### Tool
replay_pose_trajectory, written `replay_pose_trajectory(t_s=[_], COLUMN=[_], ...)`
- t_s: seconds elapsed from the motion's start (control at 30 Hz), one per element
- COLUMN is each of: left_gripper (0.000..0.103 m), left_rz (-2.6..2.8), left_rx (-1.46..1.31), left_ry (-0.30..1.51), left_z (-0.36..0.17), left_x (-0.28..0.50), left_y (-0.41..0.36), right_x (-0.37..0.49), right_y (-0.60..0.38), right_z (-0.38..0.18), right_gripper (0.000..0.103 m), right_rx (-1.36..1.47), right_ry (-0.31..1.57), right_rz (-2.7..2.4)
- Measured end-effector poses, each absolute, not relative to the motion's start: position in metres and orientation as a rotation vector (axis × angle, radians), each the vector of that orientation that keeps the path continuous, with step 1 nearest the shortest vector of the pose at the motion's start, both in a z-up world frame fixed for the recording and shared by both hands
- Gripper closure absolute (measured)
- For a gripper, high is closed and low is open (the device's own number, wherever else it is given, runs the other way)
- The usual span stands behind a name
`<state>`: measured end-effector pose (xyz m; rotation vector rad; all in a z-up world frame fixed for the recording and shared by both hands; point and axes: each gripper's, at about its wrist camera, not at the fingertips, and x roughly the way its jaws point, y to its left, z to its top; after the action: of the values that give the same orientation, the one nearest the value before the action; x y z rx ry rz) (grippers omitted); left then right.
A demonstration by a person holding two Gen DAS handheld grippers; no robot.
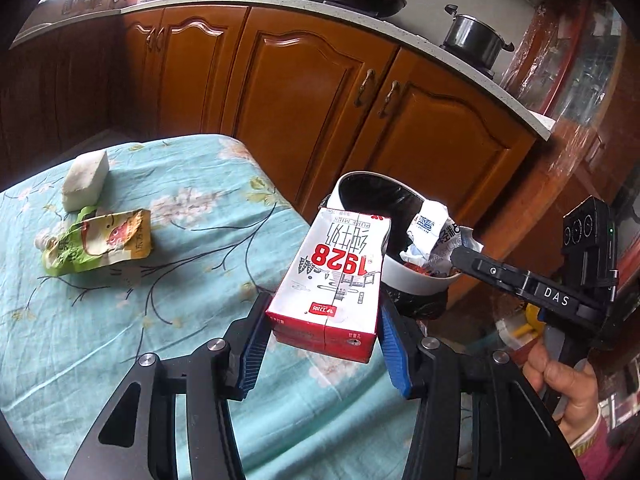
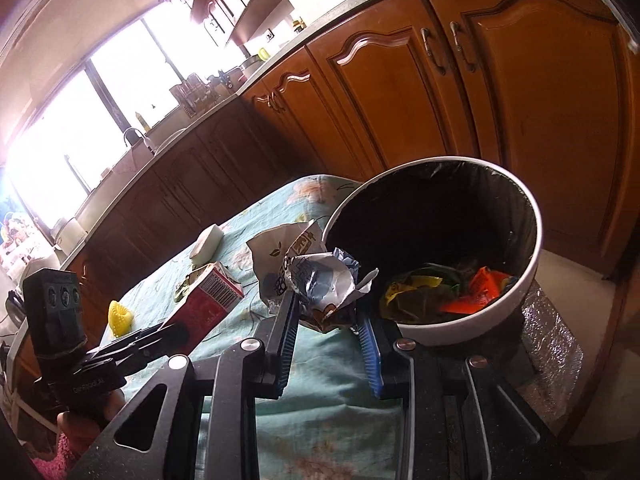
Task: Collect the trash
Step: 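Carry the milk carton and foil wrapper into the bin and release both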
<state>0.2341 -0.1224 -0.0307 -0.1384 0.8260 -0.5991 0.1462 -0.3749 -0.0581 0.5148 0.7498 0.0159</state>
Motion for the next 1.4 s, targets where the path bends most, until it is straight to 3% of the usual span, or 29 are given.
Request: replay_pose_trajectory(t_s=[0.57, 1.4], left_gripper=[0.054, 0.053], left_rz=[-0.638, -0.605], left_rx=[-0.016, 0.094], left_ry=[0.825, 0.89], left_z=[-0.022, -0.038], left_x=[0.266, 0.319], left_y=[-0.205, -0.282], right_x=[0.139, 0.174], right_y=[-0.43, -0.459], right_z=[-0.054, -0.074], right_gripper=[0.073, 0.073], right_rx=[0.486, 0.421], right_ry=[0.723, 0.853], right_rz=[-0.094, -0.145])
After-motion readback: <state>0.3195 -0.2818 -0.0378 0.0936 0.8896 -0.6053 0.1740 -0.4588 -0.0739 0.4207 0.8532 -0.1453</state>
